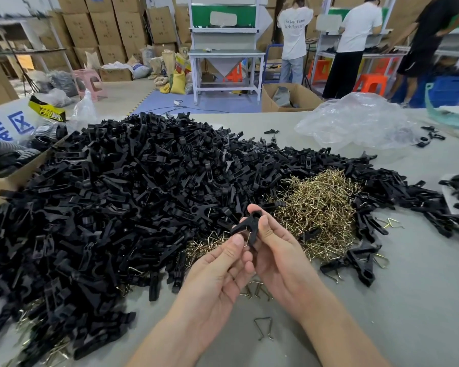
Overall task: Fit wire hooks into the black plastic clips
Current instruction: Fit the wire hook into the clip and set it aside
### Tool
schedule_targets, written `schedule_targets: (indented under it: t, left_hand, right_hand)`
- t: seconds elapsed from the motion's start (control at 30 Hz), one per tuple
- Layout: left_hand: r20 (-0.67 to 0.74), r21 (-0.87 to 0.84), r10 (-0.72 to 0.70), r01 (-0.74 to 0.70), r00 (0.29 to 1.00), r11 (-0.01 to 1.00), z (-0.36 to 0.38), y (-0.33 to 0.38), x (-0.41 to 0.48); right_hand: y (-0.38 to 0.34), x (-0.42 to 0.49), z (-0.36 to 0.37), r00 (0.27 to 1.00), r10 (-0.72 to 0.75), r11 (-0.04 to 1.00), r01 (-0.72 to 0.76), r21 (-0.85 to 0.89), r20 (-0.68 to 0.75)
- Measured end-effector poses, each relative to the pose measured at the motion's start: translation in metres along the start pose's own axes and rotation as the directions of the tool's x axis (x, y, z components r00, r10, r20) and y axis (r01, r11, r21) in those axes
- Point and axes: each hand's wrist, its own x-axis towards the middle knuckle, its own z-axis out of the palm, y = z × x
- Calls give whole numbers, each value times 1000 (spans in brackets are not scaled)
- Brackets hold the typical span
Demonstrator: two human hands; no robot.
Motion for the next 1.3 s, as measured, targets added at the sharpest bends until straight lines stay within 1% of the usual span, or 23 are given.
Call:
schedule_targets:
  t: [0.17,0.3,0.37,0.4,0.43,0.47,0.5,0.53,0.57,0.6,0.63,0.67,0.7,0.77,0.8,0.83,0.87,0.93,0.97,1.03,1.07,1.13,1.3]
  left_hand:
    - [-34,-32,59,-60,998,998,0,-5,2]
    - [-36,-23,48,-48,998,999,2,-8,4]
    - [-63,58,114,-111,991,992,4,-11,6]
    - [-82,168,184,-168,980,971,4,-13,7]
    - [-93,344,270,-224,958,912,4,-16,9]
    - [-78,554,365,-264,928,789,3,-19,10]
    - [-31,731,455,-290,890,618,3,-23,10]
    - [31,844,519,-300,854,444,2,-27,10]
    - [96,905,557,-305,825,297,2,-29,10]
    - [153,930,581,-316,799,189,1,-31,10]
    - [206,934,589,-337,782,121,2,-32,9]
    - [250,939,581,-341,775,50,2,-33,9]
    - [305,940,572,-335,762,-54,2,-32,8]
    - [431,899,546,-288,719,-330,-1,-32,9]
    - [468,864,514,-249,719,-438,-3,-30,10]
    - [487,837,485,-231,726,-495,-2,-28,8]
    - [494,822,484,-206,722,-532,-1,-28,7]
    - [466,823,479,-166,744,-544,-1,-28,7]
    - [455,834,473,-175,754,-524,0,-28,6]
    - [409,866,440,-189,799,-462,2,-29,5]
    - [383,886,458,-180,802,-427,3,-29,6]
    - [363,905,508,-166,781,-391,-4,-32,9]
    - [258,947,493,-115,831,-301,-4,-29,9]
  right_hand:
    - [4,1,2,1000,-5,1000,5,12,9]
    - [5,4,-1,1000,10,996,-10,-94,-6]
    - [6,4,-2,999,31,996,-33,-85,-31]
    - [7,3,-1,998,46,996,-49,-71,-40]
    - [9,2,1,997,60,996,-63,-58,-50]
    - [10,2,2,996,61,997,-63,-42,-67]
    - [11,1,3,995,39,999,-40,-12,-94]
    - [12,2,4,992,5,999,0,38,-128]
    - [13,3,5,987,-25,994,42,100,-159]
    - [13,3,6,983,-43,986,71,150,-181]
    - [13,4,6,980,-50,981,84,175,-190]
    - [13,4,6,980,-49,981,83,175,-193]
    - [15,4,6,980,-46,983,78,163,-192]
    - [17,3,7,979,-41,988,69,136,-199]
    - [17,3,8,977,-41,990,69,125,-209]
    - [18,3,8,974,-44,992,69,109,-220]
    - [18,3,9,973,-45,994,67,87,-228]
    - [20,2,9,970,-49,997,59,39,-239]
    - [20,2,9,968,-51,998,57,18,-247]
    - [23,0,10,963,-59,998,58,-10,-264]
    - [24,-1,11,961,-63,998,58,-26,-268]
    - [27,-2,13,960,-68,997,55,-52,-273]
    - [31,-2,18,950,-88,996,90,-8,-299]
